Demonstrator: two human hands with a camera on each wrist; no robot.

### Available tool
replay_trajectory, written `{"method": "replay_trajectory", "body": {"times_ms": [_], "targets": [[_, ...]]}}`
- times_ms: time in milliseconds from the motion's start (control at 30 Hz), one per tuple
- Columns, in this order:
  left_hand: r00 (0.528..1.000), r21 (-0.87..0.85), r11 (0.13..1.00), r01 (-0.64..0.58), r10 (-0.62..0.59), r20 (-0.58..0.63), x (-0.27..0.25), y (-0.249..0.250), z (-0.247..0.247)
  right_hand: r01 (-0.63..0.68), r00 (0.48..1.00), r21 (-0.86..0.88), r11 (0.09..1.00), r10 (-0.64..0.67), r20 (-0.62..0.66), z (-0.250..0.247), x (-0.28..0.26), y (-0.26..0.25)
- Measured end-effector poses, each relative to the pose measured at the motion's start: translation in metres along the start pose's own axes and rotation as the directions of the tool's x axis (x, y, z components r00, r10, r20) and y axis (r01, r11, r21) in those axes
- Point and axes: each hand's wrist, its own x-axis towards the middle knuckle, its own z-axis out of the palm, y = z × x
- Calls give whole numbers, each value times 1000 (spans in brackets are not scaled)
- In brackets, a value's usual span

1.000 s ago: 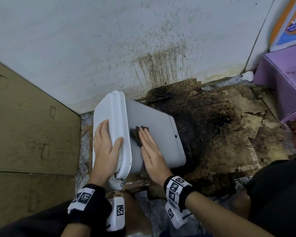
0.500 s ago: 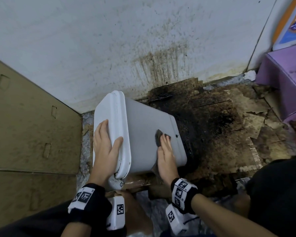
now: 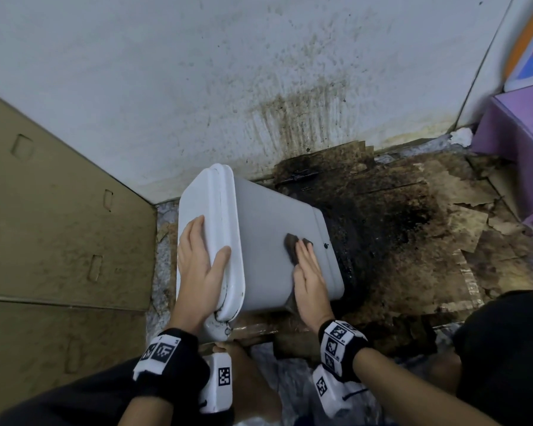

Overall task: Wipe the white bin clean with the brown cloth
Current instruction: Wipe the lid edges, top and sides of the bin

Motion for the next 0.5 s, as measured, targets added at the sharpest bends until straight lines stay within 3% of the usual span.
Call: {"method": "replay_trajectory", "body": {"times_ms": [67, 167, 267, 367, 500], "targets": [[1000, 8, 1000, -3, 3, 5, 0, 1, 1, -87, 996, 18, 996, 87, -21, 3, 2, -4], [1000, 8, 1000, 1, -1, 3, 1, -3, 1, -108, 994, 57, 992, 109, -16, 12, -3, -25], [1000, 11, 1000, -1, 1, -5, 1, -5, 0, -31, 1000, 91, 995, 31, 3, 26, -15, -59], [1000, 14, 1000, -1, 1, -3, 1, -3, 2, 125, 989, 79, 989, -131, 70, 39, -27, -88], [1000, 21, 1000, 5, -5, -1, 2, -3, 3, 283, 951, 20, 959, -283, 128, 31, -24, -84]]}}
